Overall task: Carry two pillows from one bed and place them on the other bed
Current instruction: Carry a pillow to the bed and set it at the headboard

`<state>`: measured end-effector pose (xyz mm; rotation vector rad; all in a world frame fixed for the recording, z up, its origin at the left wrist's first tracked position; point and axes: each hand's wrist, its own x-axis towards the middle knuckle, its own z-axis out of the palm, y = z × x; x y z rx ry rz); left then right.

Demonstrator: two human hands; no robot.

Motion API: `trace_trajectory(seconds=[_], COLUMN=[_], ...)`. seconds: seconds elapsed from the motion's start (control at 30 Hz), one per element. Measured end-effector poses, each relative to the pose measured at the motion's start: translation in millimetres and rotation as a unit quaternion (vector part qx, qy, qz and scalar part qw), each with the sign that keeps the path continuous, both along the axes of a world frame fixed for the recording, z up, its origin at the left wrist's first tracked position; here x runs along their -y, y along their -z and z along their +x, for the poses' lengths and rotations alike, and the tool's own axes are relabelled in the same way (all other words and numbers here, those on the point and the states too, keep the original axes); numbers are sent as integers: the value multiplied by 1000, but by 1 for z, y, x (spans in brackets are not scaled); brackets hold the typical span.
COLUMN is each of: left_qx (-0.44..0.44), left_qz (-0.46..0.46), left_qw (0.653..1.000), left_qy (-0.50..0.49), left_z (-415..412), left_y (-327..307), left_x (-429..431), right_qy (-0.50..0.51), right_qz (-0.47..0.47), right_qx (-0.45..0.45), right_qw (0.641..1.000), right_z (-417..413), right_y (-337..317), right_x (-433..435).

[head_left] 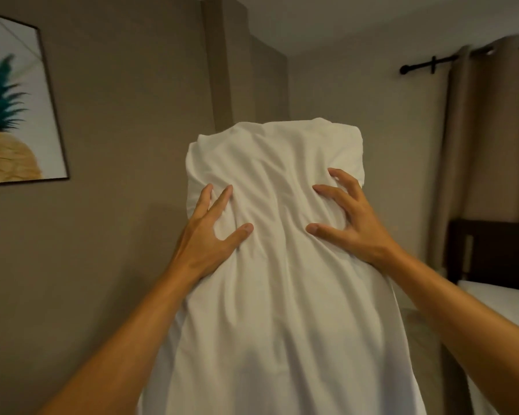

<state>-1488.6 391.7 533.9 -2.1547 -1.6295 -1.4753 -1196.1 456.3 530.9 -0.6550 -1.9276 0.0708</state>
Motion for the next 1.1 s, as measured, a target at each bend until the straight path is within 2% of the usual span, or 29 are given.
trace_trajectory(seconds=[0.17, 0.53, 0.9, 1.1], left_qx=[-11, -20, -7, -21], left_qz=[-5, -14, -3, 13], left_qw=[999, 992, 969, 947], left_qy=[43, 125, 247, 319], left_z=[12, 75, 181, 257], left_y=[16, 18, 22, -3], left_x=[-100, -304, -508, -626], right_qy=[38, 135, 252, 339], right_qz=[-14, -32, -27, -17], right_qx=[-3, 10, 22, 17], right_qw=[999, 990, 967, 941], right_z=[18, 82, 176, 233], right_y=[24, 25, 19, -5], right_x=[-76, -222, -355, -424])
